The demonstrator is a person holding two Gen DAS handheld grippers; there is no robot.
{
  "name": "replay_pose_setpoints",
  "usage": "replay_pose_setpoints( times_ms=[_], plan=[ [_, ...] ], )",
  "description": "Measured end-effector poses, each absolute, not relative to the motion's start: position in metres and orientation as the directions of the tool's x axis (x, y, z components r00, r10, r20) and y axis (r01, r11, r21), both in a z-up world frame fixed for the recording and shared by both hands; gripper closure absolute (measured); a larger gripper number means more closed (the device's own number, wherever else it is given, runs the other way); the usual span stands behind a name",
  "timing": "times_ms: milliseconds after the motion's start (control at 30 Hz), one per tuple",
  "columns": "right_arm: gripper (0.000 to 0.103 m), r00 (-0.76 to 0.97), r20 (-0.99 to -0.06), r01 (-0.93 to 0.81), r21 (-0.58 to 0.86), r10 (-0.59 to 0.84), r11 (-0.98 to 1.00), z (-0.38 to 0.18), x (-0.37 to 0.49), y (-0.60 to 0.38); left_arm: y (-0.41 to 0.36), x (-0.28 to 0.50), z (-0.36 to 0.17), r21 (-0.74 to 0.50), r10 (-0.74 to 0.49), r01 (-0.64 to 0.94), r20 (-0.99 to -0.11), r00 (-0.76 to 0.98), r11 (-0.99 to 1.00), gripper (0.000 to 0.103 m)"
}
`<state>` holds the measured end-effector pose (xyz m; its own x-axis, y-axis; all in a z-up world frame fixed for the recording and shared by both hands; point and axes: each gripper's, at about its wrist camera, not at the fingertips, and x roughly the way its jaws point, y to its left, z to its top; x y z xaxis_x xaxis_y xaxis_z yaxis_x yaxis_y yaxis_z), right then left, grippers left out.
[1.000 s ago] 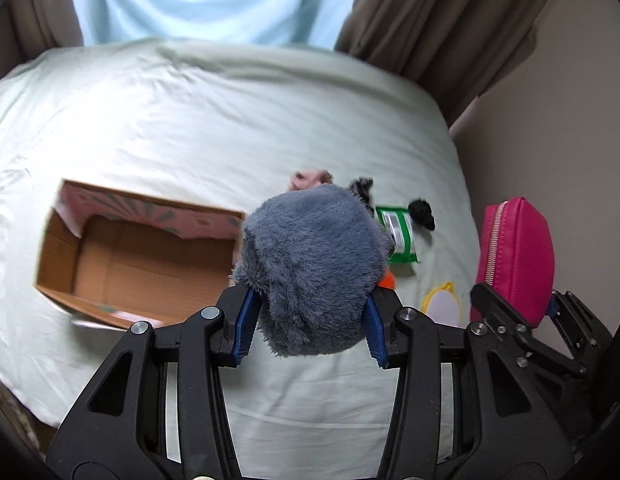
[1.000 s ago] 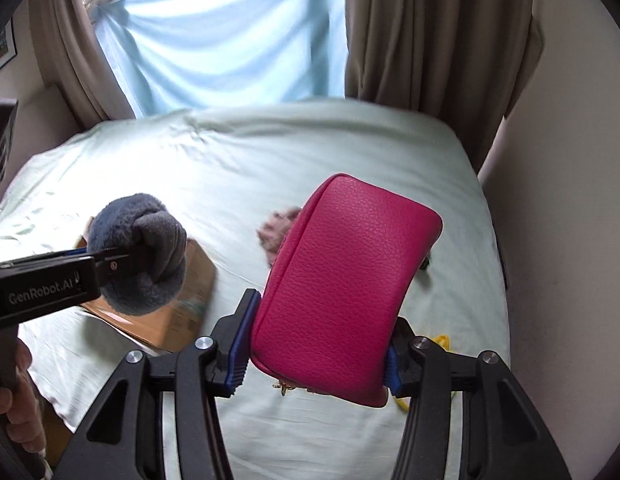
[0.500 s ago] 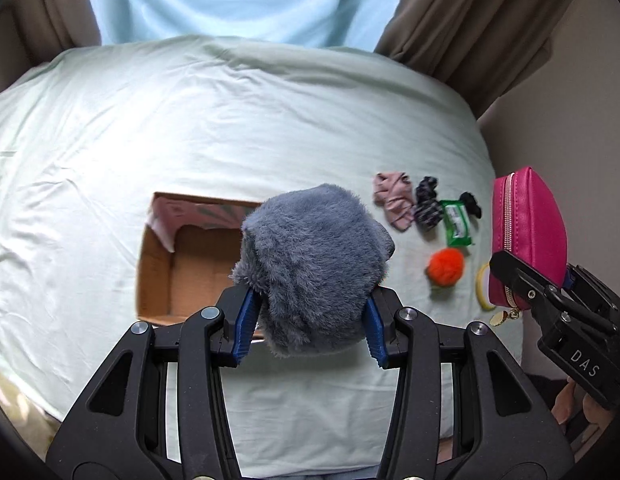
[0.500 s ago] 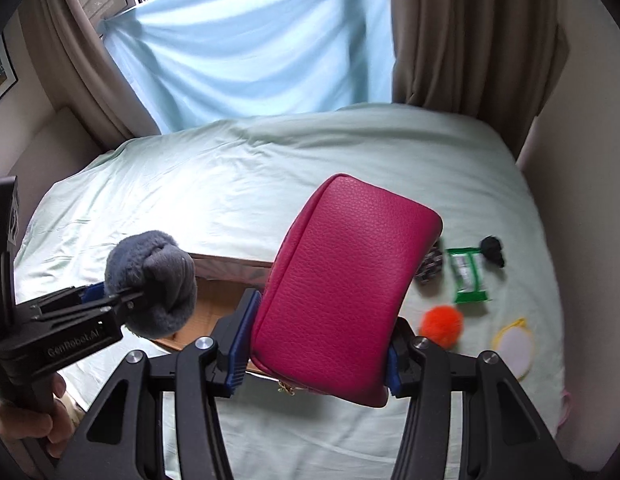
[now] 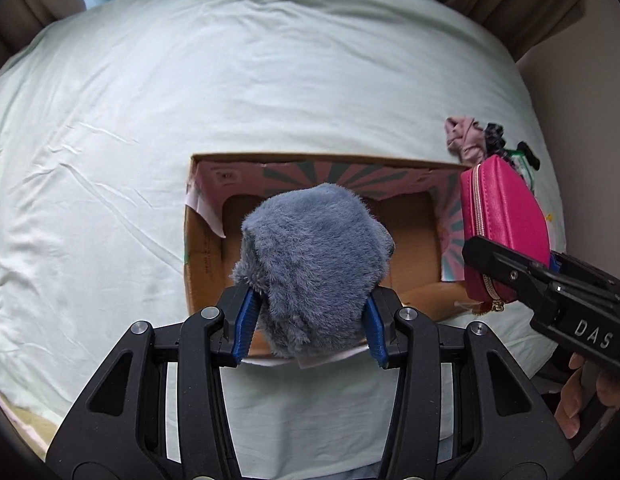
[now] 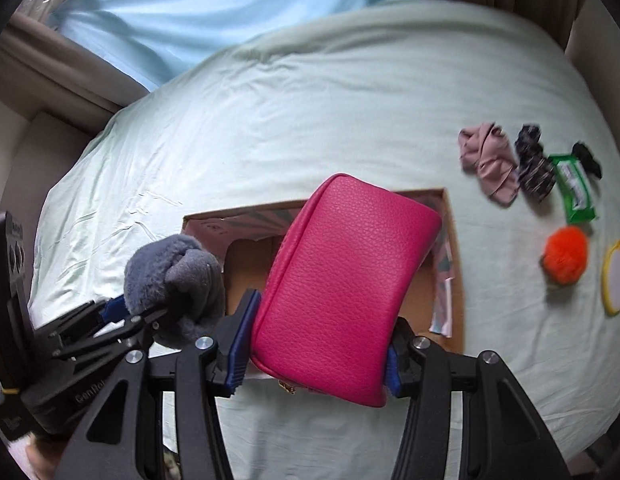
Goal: Organize soft objects
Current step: 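Carry both pouches to the cardboard box and release them inside, then lift both tools away from the box back toward the items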
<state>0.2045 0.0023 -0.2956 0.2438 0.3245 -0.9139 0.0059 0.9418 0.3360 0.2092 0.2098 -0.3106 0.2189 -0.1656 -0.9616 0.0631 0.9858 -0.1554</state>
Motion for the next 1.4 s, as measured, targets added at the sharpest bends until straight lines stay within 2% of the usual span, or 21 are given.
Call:
replay_pose_setpoints(
  times_ms=[267,467,500,533,567,600,633,667,700,733,1100,1400],
  plan=[
    [0.055,0.111,-0.928,0.128,0.369,0.356,0.921,-0.357,0.236,0.001,0.203,0.224,-0.370,-0.126,-0.136,0.083,-0.982,0.130,0.989,0.062],
    [0.055,0.041,-0.925,0.176,0.378,0.377,0.909,-0.394,0.249,0.001,0.193,0.231,-0.395,-0.095,-0.105,0.114,-0.990,0.090,0.989,0.061],
    [0.055,0.030,-0.923,0.183,0.382,0.383,0.906,-0.399,0.251,0.000,0.192,0.231,-0.394,-0.086,-0.098,0.120,-0.990,0.099,0.989,0.055],
    [0.054,0.016,-0.924,0.192,0.379,0.383,0.906,-0.406,0.253,0.000,0.191,0.231,-0.392,-0.067,-0.082,0.132,-0.990,0.111,0.989,0.037],
    [0.053,0.008,-0.928,0.196,0.367,0.373,0.909,-0.409,0.254,0.001,0.190,0.231,-0.390,-0.045,-0.063,0.147,-0.990,0.123,0.988,0.023],
    [0.050,0.001,-0.933,0.200,0.354,0.361,0.914,-0.412,0.254,0.000,0.189,0.231,-0.388,-0.021,-0.044,0.157,-0.989,0.140,0.987,0.002],
    [0.036,-0.002,-0.934,0.207,0.350,0.358,0.914,-0.415,0.255,-0.001,0.189,0.230,-0.384,-0.005,-0.032,0.163,-0.986,0.164,0.987,0.000],
    [0.024,0.001,-0.931,0.213,0.358,0.366,0.909,-0.417,0.256,-0.002,0.189,0.229,-0.381,0.002,-0.028,0.168,-0.984,0.174,0.986,0.000],
    [0.005,0.003,-0.927,0.213,0.367,0.375,0.906,-0.417,0.257,-0.003,0.190,0.229,-0.381,0.001,-0.028,0.169,-0.985,0.170,0.986,0.000],
    [0.001,0.011,-0.925,0.206,0.373,0.379,0.905,-0.417,0.258,-0.003,0.192,0.229,-0.381,-0.001,-0.029,0.166,-0.986,0.163,0.986,0.000],
    [0.001,0.048,-0.927,0.181,0.374,0.372,0.909,-0.404,0.257,-0.007,0.198,0.226,-0.366,-0.038,-0.064,0.141,-0.981,0.182,0.989,0.000],
    [0.001,0.106,-0.927,0.127,0.372,0.360,0.919,-0.358,0.240,-0.007,0.205,0.212,-0.315,-0.021,-0.054,0.121,-0.959,0.278,0.992,0.000]
  ],
)
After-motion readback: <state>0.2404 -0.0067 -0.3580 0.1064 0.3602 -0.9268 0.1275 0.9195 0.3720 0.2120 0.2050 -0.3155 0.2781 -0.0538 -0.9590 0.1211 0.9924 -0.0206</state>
